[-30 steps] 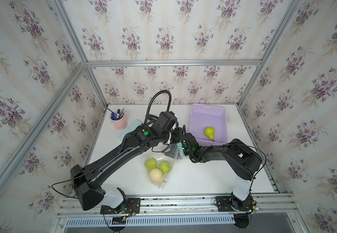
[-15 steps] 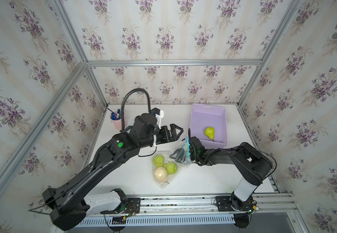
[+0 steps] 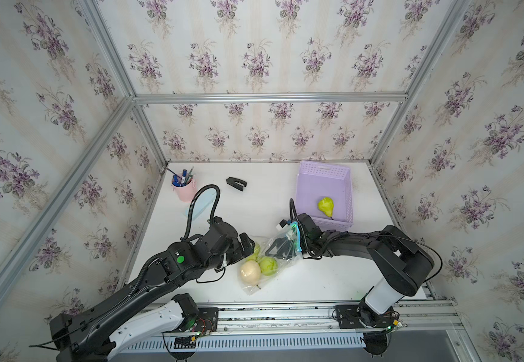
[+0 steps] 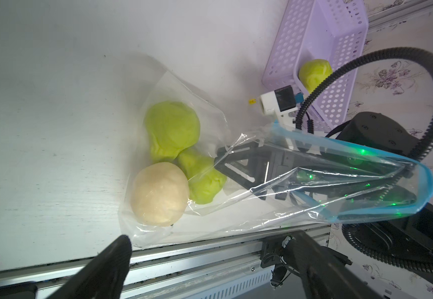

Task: Open the zip-top bag and take out the pear
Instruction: Pick up the pear from the zipper food storage bag.

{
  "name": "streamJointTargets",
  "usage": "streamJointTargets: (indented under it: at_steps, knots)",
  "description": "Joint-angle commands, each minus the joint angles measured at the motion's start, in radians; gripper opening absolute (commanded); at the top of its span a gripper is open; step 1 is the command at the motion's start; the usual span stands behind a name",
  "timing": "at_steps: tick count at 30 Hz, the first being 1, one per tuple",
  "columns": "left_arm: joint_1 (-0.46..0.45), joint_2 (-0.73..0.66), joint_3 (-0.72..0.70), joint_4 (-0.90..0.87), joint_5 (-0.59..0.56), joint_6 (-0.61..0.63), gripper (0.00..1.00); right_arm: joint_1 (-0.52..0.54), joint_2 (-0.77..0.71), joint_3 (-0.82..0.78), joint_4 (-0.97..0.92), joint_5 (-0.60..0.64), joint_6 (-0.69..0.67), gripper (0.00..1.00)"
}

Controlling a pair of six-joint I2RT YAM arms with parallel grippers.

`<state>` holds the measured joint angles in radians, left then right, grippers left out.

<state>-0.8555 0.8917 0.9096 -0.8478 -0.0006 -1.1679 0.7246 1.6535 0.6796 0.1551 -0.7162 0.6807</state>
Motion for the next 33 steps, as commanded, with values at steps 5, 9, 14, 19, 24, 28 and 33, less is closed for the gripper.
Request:
streamJointTargets:
  at_steps: [5, 9, 14, 19, 24, 28, 33]
  knots:
    - [-0.069, 0.07, -0.124, 0.092, 0.026, -0.099, 0.98, 0.02, -0.003, -0.033, 0.001, -0.099, -0.084, 0.86]
    - [-0.08, 0.056, -0.17, 0.104, 0.01, -0.132, 0.96, 0.041, 0.013, -0.033, 0.023, -0.141, -0.101, 0.91]
    - [-0.098, 0.072, -0.216, 0.159, -0.004, -0.165, 0.96, 0.071, 0.047, -0.038, 0.068, -0.199, -0.108, 0.93]
    - [-0.099, 0.108, -0.227, 0.185, -0.016, -0.164, 0.96, 0.072, 0.071, -0.023, 0.039, -0.192, -0.121, 0.86]
    - [-0.095, 0.077, -0.275, 0.175, -0.057, -0.188, 0.94, 0.056, 0.062, 0.04, -0.078, -0.141, -0.158, 0.67]
    - [-0.086, 0.066, -0.298, 0.166, -0.069, -0.19, 0.92, 0.017, 0.008, 0.09, -0.173, -0.126, -0.174, 0.62]
    - [-0.079, 0.098, -0.311, 0.206, -0.077, -0.188, 0.92, -0.065, -0.064, 0.148, -0.347, -0.118, -0.233, 0.62]
